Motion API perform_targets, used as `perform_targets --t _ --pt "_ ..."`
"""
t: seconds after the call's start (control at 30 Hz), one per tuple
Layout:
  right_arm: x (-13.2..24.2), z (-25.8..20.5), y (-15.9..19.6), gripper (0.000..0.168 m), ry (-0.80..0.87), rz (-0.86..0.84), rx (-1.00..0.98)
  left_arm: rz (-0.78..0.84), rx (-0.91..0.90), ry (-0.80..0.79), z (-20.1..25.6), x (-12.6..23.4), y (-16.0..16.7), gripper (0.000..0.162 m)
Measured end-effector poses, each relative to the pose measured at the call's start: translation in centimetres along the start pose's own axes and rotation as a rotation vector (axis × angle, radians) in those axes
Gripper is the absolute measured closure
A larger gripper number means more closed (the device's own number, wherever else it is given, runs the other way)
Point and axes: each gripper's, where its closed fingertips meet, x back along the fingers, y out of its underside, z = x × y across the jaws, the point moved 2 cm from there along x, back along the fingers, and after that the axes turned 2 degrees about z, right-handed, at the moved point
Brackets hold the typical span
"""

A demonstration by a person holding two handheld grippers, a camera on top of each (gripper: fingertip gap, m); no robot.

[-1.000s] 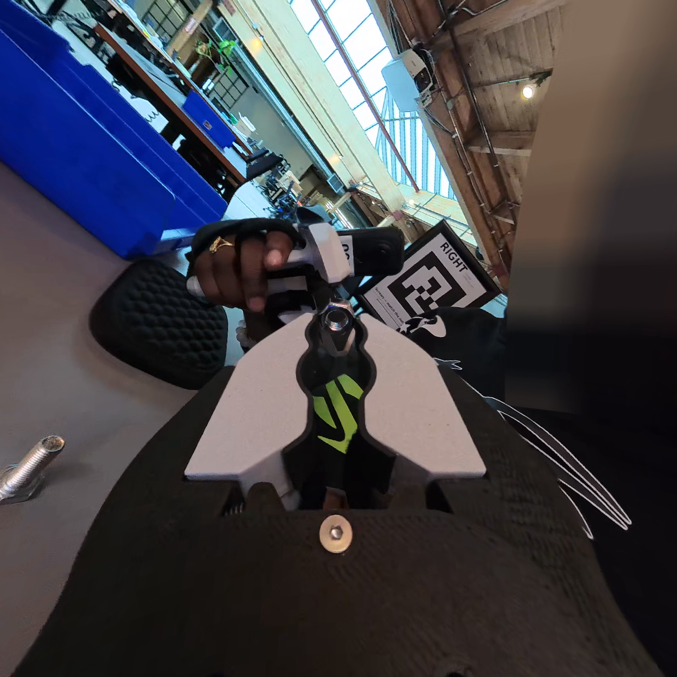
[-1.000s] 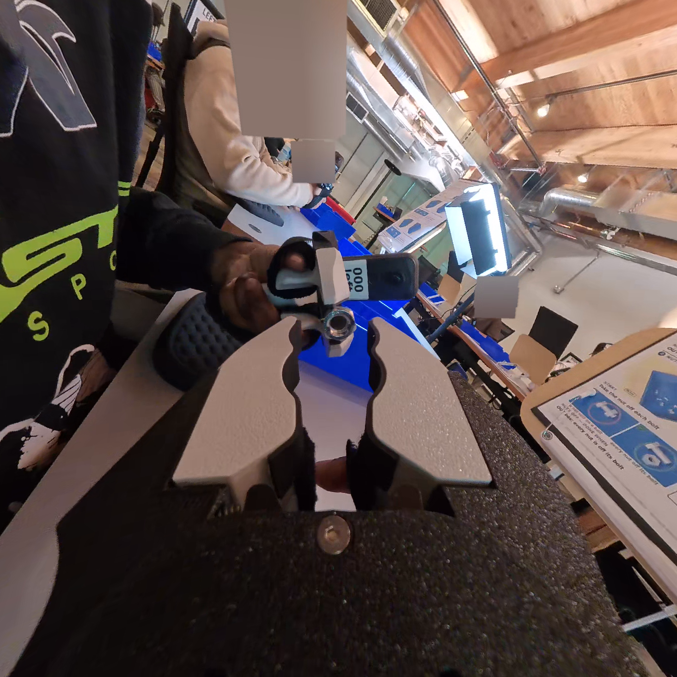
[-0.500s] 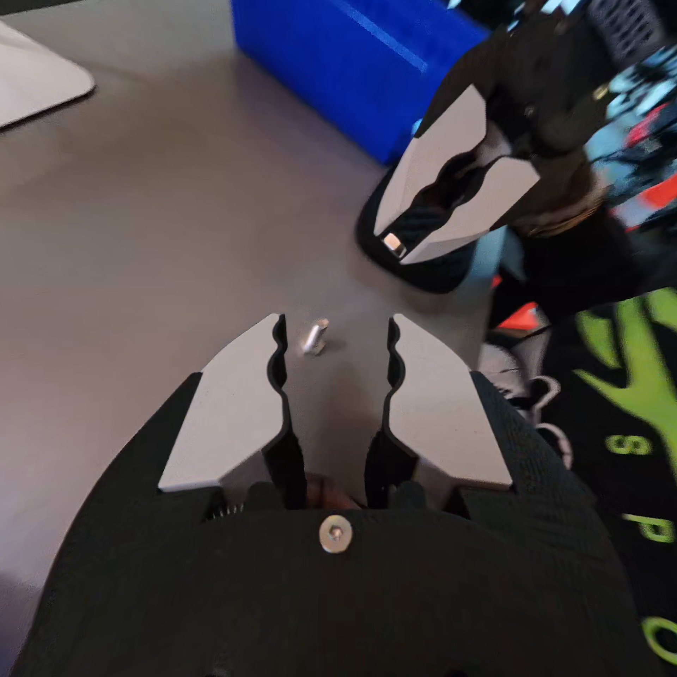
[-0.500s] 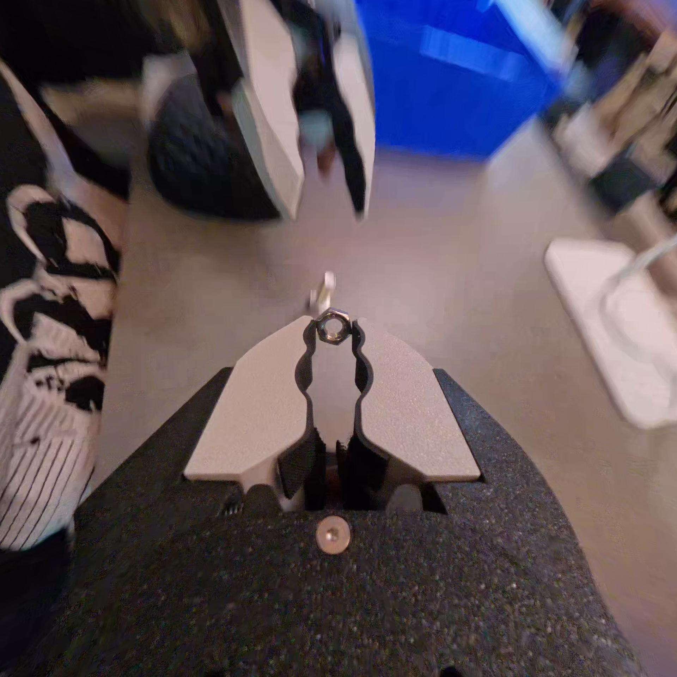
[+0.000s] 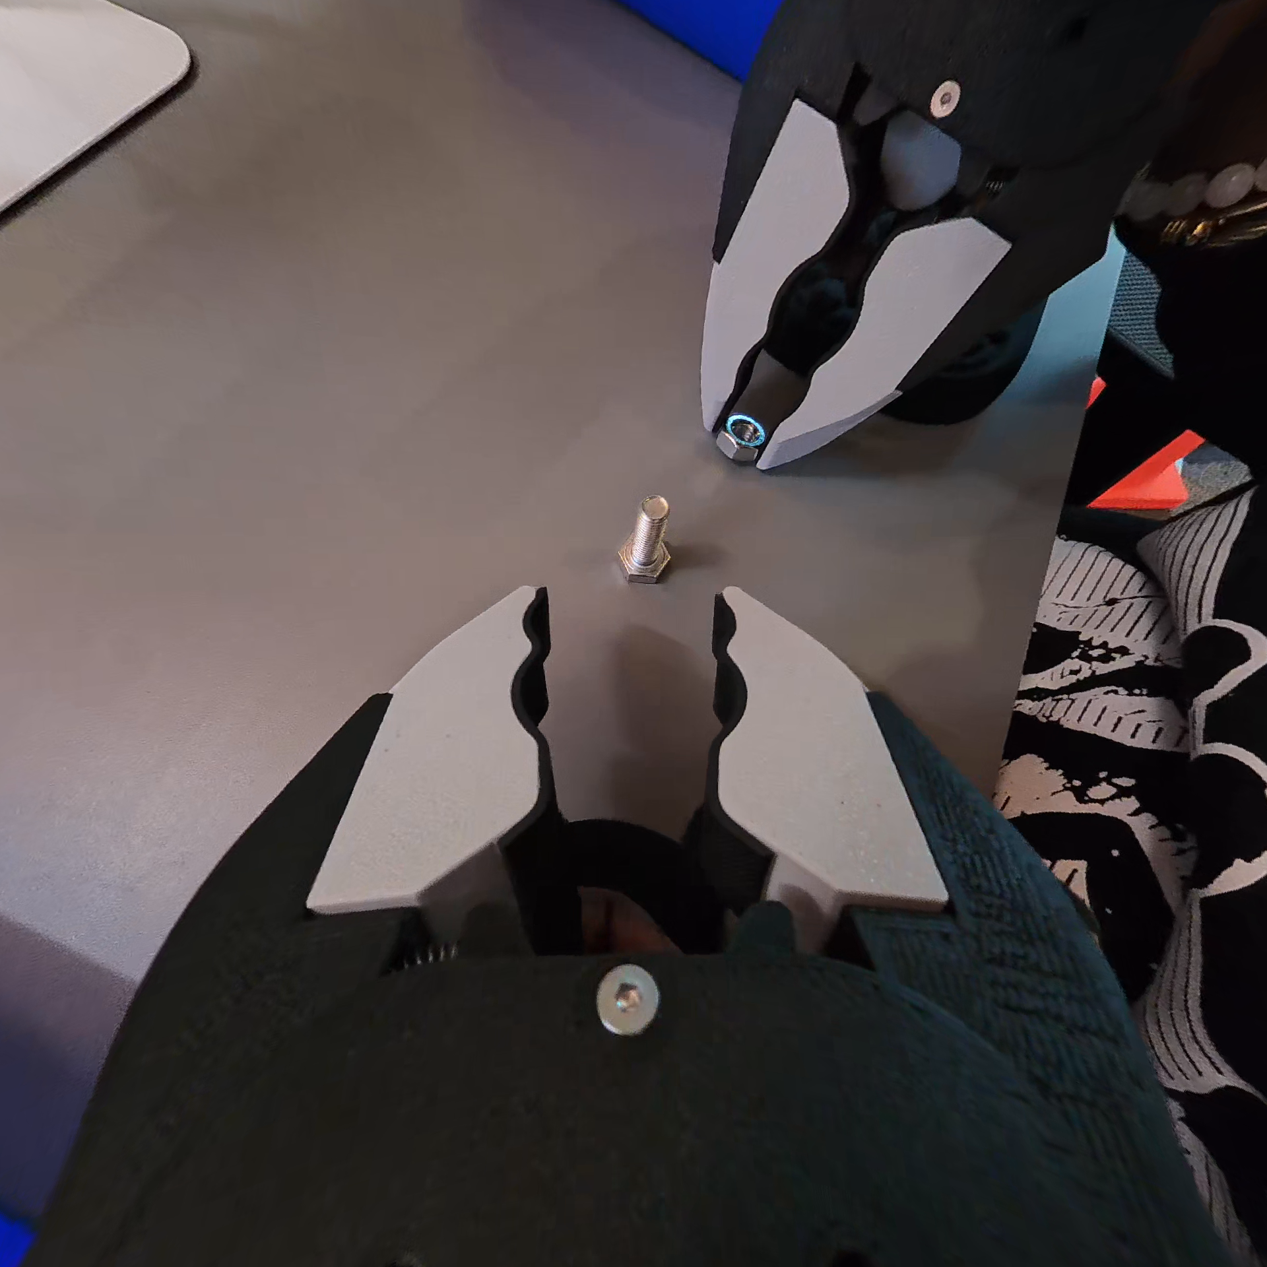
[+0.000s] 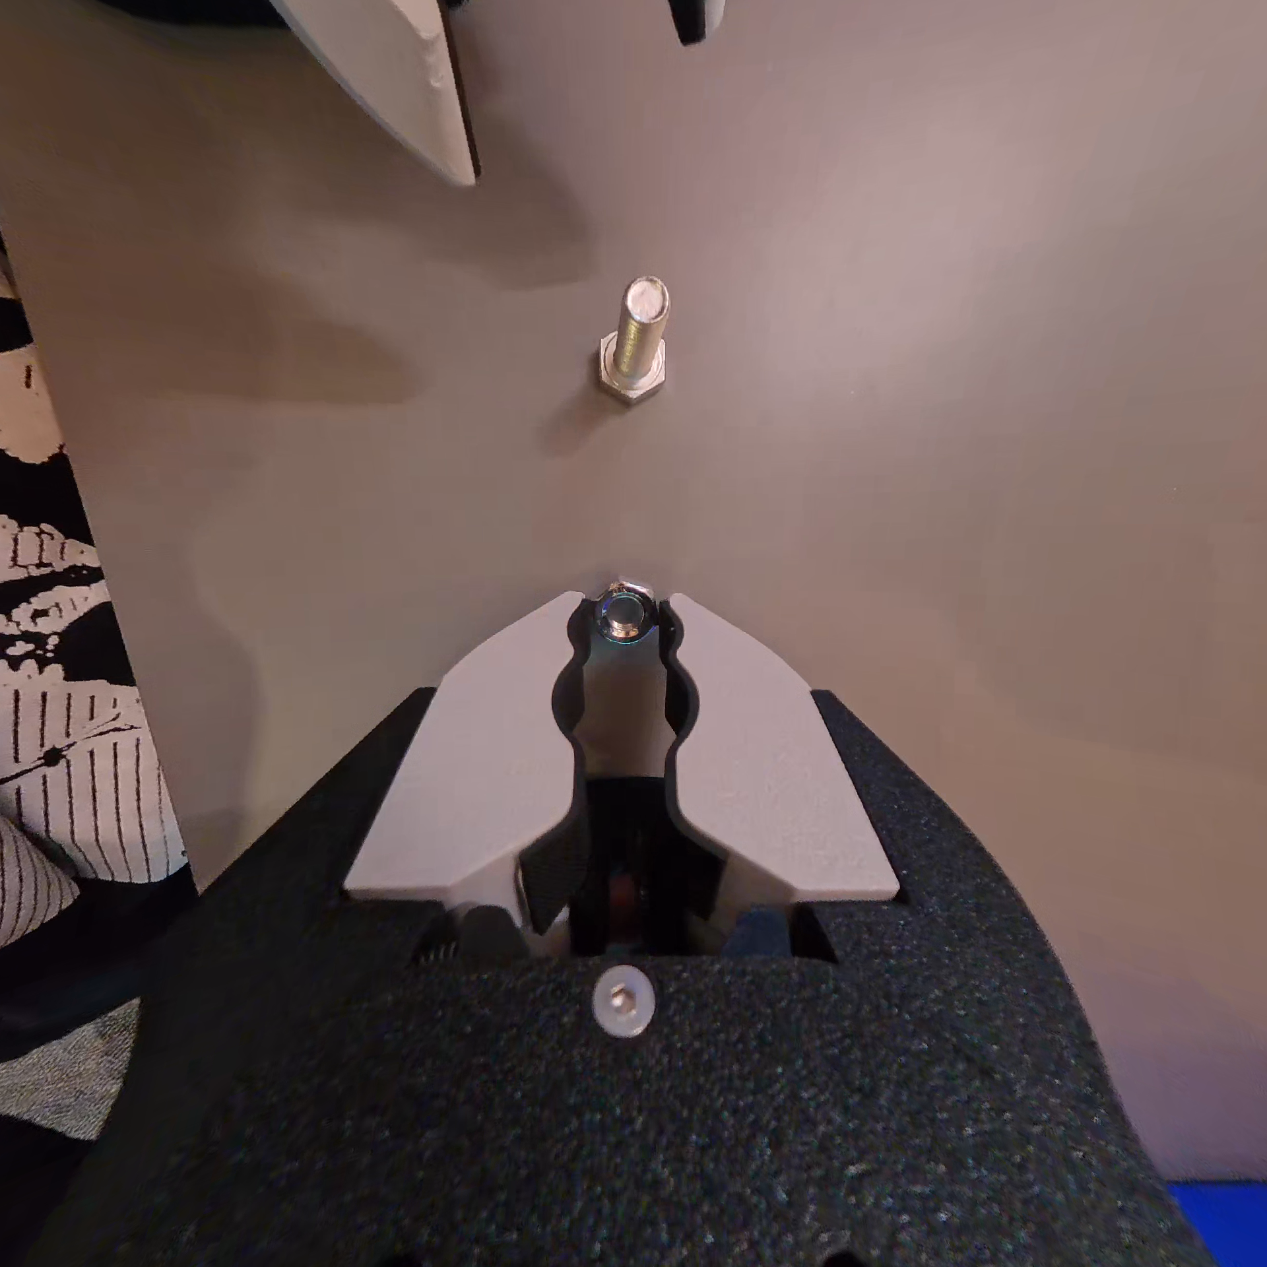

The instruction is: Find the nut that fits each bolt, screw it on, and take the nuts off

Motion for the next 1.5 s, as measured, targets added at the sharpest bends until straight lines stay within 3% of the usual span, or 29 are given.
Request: perform_targets --t 0.13,0.27,0.37,0.47,0.57,0.9,1.17,1.3,1.5 --pt "0.1 0.1 -0.1 0.142 -0.007 0.018 -0.017 0.0 0.01 0.009 0.0 0.0 0.2 0.118" --pt "0.9 0.2 -3.1 0.128 -0.02 0.231 -0.029 -0.005 0.003 0.018 0.2 -0.1 0.4 0.118" --pt "0.7 0.4 -5.4 0.138 -0.062 0.38 -0.075 0.004 0.003 0.03 0.4 -0.1 0.3 0.118" --pt "-0.4 0.8 -6.0 0.143 -0.061 0.39 -0.082 0.004 0.0 0.03 0.4 -0.1 0.3 0.118" --pt "-0.8 0.6 -6.5 0.158 -0.092 0.418 -0.079 0.009 -0.002 0.028 0.4 -0.1 0.4 0.118" --pt "5.3 0.5 -9.3 0.158 -0.178 0.703 -0.125 0.245 -0.076 0.014 0.9 0.3 -2.7 0.124" --pt "7.1 0.2 -10.1 0.158 -0.169 0.761 -0.124 0.371 -0.095 0.034 1.8 0.4 -4.3 0.134" --pt "7.4 0.8 -10.3 0.159 -0.14 0.782 -0.185 0.409 -0.112 -0.036 1.3 0.5 -4.9 0.134" --pt "8.6 2.0 -11.4 0.159 -0.043 0.837 -0.294 0.502 -0.19 -0.319 -0.1 0.8 -6.5 0.132"
